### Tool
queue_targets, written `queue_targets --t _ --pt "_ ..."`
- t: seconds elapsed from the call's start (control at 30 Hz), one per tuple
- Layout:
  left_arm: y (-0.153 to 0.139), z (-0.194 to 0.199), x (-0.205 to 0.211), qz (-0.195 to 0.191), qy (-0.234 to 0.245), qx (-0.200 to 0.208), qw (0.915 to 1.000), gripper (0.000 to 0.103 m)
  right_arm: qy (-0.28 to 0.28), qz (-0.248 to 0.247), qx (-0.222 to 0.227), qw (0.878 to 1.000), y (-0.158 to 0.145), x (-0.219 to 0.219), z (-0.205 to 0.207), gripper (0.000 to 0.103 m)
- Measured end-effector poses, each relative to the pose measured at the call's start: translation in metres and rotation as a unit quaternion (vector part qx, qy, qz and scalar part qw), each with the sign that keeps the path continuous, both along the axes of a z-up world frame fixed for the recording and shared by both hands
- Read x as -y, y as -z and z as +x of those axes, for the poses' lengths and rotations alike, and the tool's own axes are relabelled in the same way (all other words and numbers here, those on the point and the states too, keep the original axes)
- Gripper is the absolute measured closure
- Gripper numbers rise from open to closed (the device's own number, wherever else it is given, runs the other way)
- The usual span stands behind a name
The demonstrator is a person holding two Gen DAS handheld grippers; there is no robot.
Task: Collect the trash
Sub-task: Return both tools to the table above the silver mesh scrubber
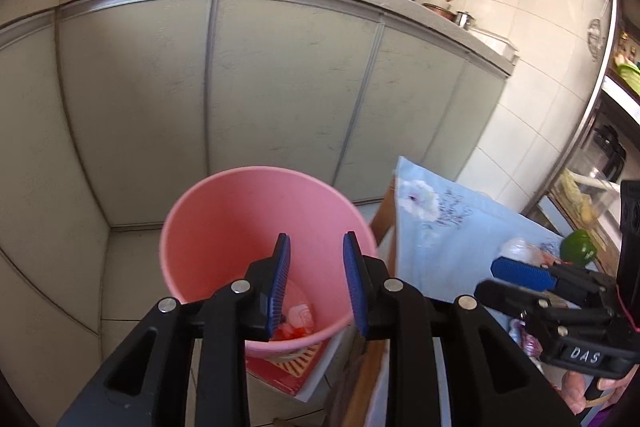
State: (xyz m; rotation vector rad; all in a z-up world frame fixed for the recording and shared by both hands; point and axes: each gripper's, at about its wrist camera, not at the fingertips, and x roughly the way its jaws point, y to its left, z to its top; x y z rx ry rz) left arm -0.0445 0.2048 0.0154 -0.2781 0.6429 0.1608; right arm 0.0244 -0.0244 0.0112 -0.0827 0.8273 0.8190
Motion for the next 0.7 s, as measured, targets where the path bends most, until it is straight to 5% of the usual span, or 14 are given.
queue_targets --t 0.23,0.47,0.7 --pt "-0.002 0.004 0.053 -0.015 0.083 -0.008 0.9964 0.076 0.085 -0.004 0.022 0.996 -0.003 0.092 -0.033 0.059" --pt "0.009 0.013 0.106 -0.004 0.149 -0.019 0.9886 0.076 0.233 -0.05 0.045 0.97 0.011 0.195 -0.056 0.059" --pt "0.026 0.028 0.141 0.002 0.171 -0.046 0.9841 0.076 0.3 -0.06 0.038 0.951 0.021 0.243 -0.063 0.058"
